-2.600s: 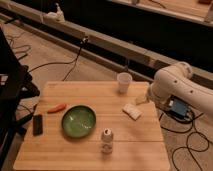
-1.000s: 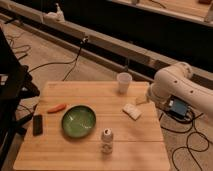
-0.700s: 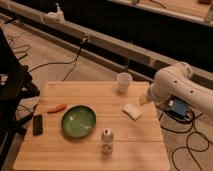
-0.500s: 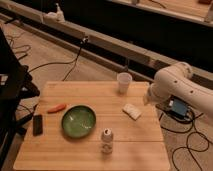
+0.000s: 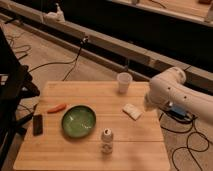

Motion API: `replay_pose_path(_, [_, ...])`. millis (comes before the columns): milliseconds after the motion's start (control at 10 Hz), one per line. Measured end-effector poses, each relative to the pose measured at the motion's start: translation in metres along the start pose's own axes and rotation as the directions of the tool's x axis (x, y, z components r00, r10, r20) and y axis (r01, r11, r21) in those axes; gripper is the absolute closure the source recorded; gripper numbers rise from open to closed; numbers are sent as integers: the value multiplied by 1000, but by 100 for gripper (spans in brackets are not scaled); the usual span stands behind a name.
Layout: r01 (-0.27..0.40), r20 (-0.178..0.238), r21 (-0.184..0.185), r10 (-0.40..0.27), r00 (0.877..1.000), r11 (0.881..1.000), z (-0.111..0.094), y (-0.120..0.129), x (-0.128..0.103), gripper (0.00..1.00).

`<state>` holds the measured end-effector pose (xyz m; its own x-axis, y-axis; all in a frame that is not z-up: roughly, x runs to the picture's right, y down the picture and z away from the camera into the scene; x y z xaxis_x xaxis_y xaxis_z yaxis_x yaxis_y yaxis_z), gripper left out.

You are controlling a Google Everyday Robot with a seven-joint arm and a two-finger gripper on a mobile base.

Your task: Knock the bottle over

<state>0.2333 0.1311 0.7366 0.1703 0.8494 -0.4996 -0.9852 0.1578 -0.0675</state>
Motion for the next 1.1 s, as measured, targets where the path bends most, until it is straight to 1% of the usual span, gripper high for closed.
replay_pose_path(200, [44,-80,-32,-46,996,999,15,23,35,100])
replay_pose_path(300, [60,-122,-61,-67,990,996,20,36,53,100])
replay_pose_path(400, [76,-164,-98,-91,982,992,22,50,71,100])
replay_pose_path(500, [91,-203,-137,-118,972,986,23,63,88,100])
replay_pose_path(600, [128,-261,-211,-182,948,969,20,83,113,100])
replay_pose_path(700, [150,-289,-254,-223,931,955,17,94,126,100])
replay_pose_path(800, [166,-309,-290,-256,916,943,13,103,137,100])
replay_pose_path(900, [170,-315,-301,-266,911,939,12,105,140,100])
replay_pose_path(1100, [167,-318,-300,-264,911,939,13,104,140,100])
